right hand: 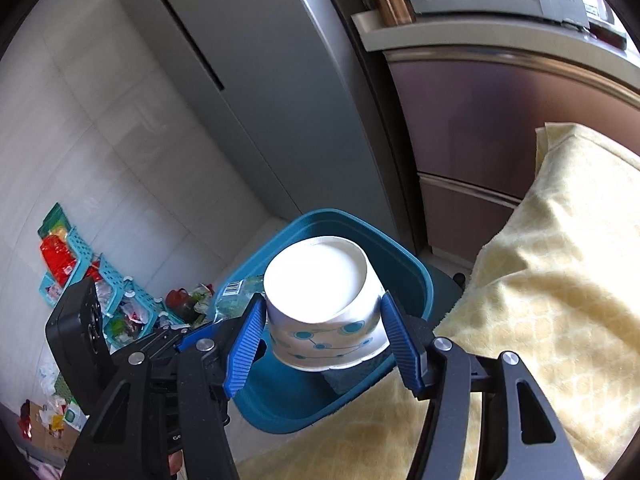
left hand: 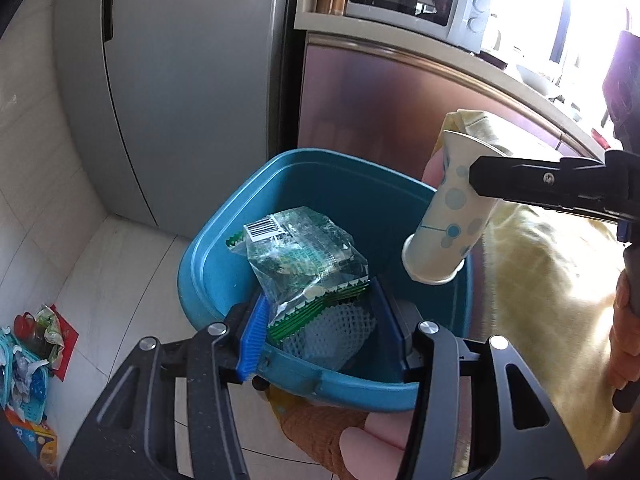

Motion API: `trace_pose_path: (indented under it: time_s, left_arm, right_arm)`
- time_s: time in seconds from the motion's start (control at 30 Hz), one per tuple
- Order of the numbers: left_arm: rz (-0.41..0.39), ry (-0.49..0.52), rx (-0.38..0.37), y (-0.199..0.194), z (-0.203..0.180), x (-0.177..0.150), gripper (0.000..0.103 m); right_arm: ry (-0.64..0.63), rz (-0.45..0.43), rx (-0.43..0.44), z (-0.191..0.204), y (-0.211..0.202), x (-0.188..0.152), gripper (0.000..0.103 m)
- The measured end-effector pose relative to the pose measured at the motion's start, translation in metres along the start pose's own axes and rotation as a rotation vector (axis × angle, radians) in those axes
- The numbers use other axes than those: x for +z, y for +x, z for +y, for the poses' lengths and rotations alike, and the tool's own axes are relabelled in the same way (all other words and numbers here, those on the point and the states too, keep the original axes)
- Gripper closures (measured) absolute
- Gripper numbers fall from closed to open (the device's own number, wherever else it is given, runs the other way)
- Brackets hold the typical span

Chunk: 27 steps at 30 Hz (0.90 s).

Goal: Collect trash
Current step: 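Open both tools to drop the cup and wrapper into the bin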

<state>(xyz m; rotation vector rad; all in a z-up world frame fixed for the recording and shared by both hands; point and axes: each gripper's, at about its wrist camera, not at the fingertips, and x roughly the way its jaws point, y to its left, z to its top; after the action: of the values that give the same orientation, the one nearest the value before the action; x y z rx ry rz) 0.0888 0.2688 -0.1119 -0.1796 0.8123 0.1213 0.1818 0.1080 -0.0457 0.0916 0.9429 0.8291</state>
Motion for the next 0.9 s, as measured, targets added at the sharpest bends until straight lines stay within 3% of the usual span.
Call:
trace_pose_path:
  time_s: [0.47, 0.7, 0.9]
  left_arm:
    - [0.011, -0.034, 0.002, 0.009, 0.006, -0.002, 0.048]
    - [-0.087, -0.031, -0.042, -0.033, -0.007, -0.003, 0.033]
    - [-0.166, 0.065, -0.136, -0.073, -0.045, -0.009, 0.027]
  right_arm:
    - [0.058, 0.008, 0.004, -0.015, -0.001, -0.003, 0.045]
    - [0.029, -0.059, 0.043, -0.011, -0.041, -0.015, 0.042]
    - [-0.046, -0.136, 0.026, -0.006, -0.094, -0.038, 0.041]
